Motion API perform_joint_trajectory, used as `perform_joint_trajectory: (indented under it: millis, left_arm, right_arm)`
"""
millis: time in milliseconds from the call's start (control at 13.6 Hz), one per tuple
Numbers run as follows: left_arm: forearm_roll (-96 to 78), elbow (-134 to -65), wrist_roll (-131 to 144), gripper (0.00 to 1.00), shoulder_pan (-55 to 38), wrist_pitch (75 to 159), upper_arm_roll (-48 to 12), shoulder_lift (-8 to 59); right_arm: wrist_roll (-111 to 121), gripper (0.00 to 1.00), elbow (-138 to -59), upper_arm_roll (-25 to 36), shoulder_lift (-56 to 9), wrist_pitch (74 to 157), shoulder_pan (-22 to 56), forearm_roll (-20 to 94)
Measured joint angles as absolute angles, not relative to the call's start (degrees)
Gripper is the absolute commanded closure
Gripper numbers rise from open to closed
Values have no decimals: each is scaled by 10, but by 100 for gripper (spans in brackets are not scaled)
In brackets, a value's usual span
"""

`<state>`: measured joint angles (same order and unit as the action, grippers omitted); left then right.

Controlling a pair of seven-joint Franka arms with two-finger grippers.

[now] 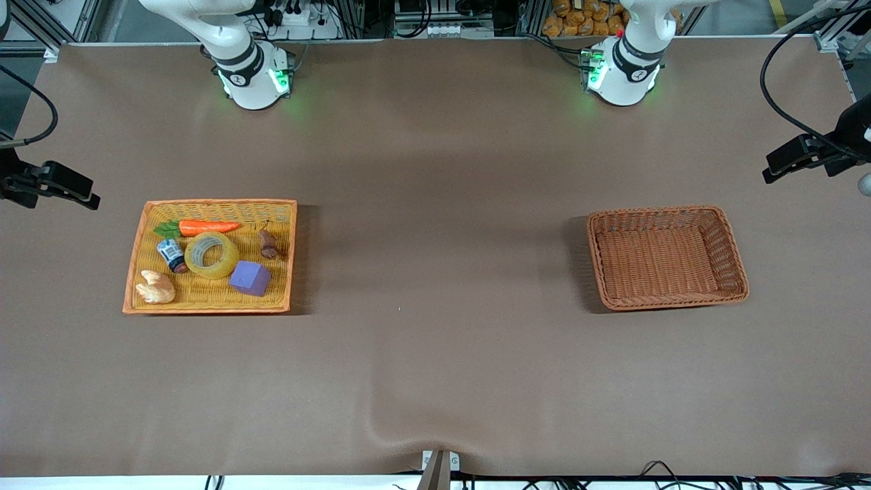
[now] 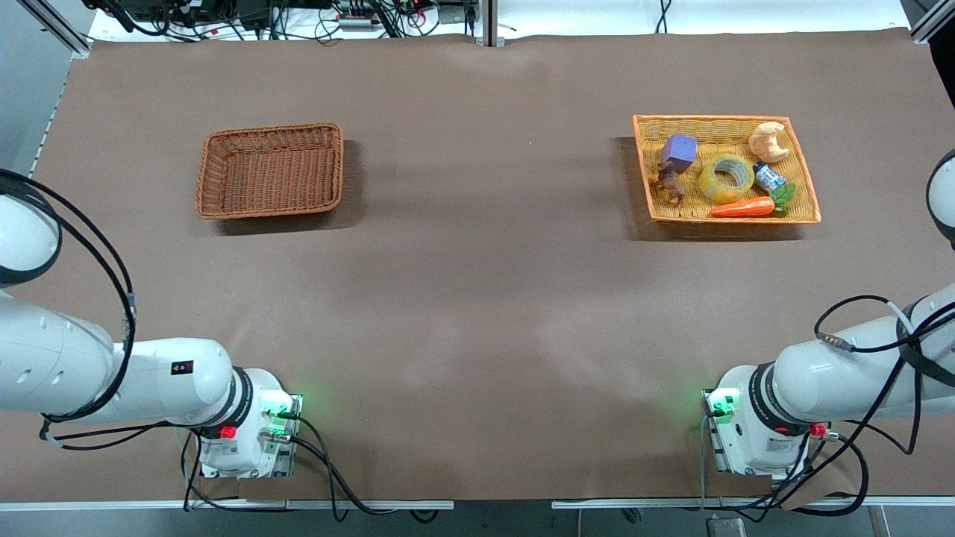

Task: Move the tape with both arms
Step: 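Move the right gripper down toward the tape roll in the orange tray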

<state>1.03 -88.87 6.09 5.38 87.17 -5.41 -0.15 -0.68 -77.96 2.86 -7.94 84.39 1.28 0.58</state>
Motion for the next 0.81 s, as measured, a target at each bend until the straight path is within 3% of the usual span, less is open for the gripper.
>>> perform_joint_trajectory:
  millis: [220, 806]
  left_arm:
    - [10, -889, 61, 0, 54, 872, -54, 1]
    - [10, -887, 61, 0, 55, 872, -54, 3]
  right_arm:
    - [-7, 0, -796, 27, -83, 840, 17, 6]
    - [22, 0, -942, 26, -94, 980, 28, 6]
